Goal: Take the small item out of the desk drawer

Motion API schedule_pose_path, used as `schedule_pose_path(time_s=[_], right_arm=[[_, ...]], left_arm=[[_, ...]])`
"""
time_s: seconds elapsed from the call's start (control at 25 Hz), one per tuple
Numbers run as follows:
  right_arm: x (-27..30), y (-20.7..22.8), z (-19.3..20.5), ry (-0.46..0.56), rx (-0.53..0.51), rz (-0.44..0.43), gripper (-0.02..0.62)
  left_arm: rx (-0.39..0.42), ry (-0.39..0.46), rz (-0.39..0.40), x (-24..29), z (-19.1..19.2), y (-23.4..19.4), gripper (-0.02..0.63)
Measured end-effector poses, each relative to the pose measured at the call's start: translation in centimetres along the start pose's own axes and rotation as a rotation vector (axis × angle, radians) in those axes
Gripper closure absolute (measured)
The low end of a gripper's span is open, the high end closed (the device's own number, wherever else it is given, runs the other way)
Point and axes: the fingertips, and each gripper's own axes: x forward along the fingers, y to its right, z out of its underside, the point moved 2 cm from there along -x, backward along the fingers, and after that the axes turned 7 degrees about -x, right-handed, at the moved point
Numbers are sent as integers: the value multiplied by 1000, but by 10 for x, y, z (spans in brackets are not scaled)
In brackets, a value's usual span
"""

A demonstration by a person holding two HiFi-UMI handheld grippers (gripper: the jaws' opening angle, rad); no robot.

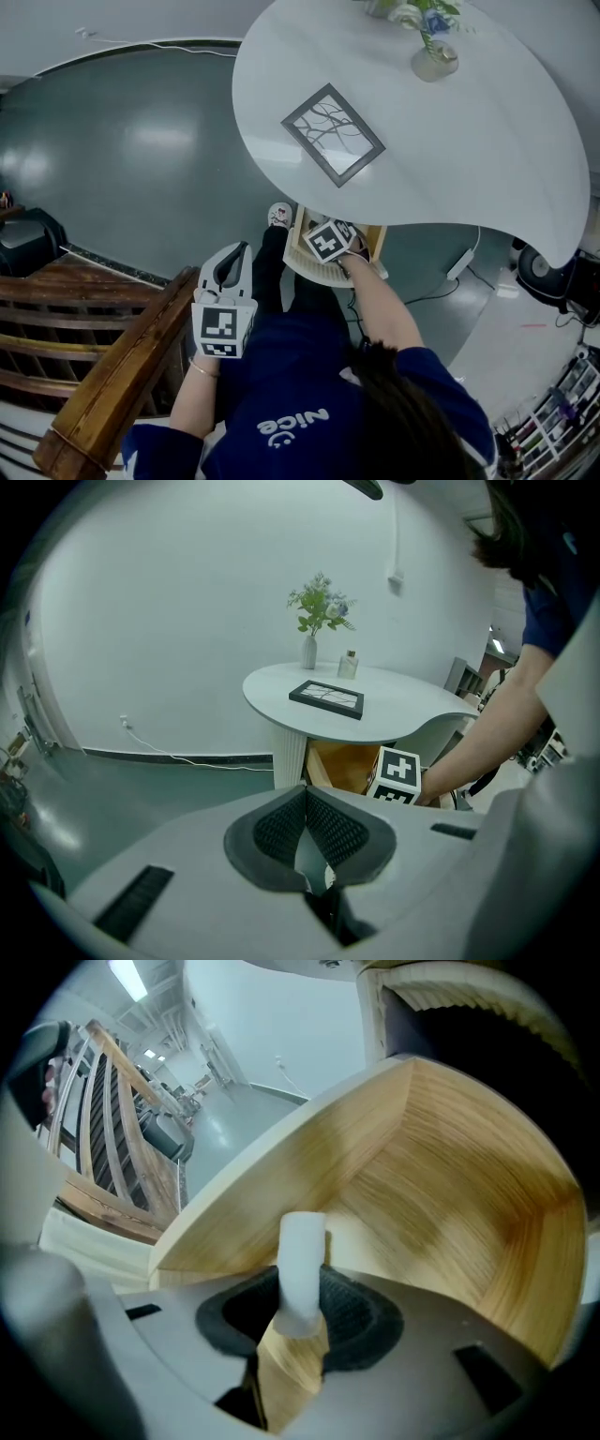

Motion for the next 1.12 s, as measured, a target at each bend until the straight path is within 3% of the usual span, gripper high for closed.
schedule_pose_path(time_s=[0.48, 1.12], right_arm=[[-28, -14, -5, 13, -51, -20, 456], [-81, -24, -11, 80, 30, 7, 456]], left_arm=[[31, 34, 42, 6, -17, 9, 603], [66, 69, 91, 10, -33, 15, 603]])
